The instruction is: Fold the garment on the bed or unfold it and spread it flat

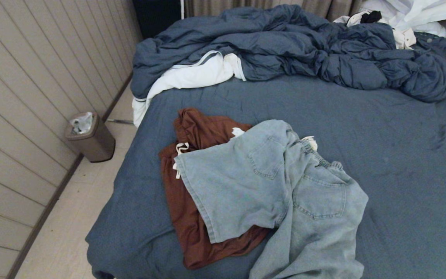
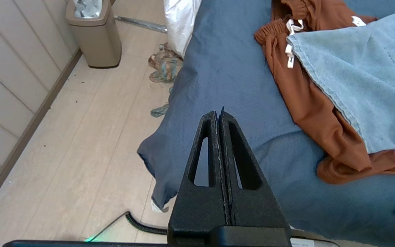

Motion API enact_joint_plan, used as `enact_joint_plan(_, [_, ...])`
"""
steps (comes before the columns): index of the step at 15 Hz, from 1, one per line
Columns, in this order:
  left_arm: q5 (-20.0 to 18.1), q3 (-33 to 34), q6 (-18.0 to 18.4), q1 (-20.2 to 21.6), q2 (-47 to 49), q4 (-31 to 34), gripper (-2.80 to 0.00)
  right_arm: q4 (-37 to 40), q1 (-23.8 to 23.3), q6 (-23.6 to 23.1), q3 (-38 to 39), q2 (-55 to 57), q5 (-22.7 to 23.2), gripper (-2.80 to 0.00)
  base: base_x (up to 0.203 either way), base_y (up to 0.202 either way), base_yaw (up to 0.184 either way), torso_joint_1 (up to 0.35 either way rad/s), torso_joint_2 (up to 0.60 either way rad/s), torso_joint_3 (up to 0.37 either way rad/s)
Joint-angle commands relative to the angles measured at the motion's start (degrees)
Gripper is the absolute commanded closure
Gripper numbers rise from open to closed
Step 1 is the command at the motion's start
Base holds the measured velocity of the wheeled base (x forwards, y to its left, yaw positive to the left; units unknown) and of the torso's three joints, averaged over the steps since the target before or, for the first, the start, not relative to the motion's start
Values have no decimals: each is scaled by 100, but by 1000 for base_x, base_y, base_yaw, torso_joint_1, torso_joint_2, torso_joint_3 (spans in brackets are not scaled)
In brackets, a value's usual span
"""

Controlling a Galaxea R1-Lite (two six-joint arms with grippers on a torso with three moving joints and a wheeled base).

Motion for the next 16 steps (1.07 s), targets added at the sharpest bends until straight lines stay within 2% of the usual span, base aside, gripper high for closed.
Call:
enact_joint_plan(1, [3, 0, -7, 0, -2, -4, 0, 0, 2, -5, 0, 0, 3, 0, 0, 0, 0, 0, 0, 0])
enact_joint_plan(16, [3, 0, 2, 0, -2, -4, 0, 0, 2, -5, 0, 0, 3, 0, 0, 0, 0, 0, 0, 0])
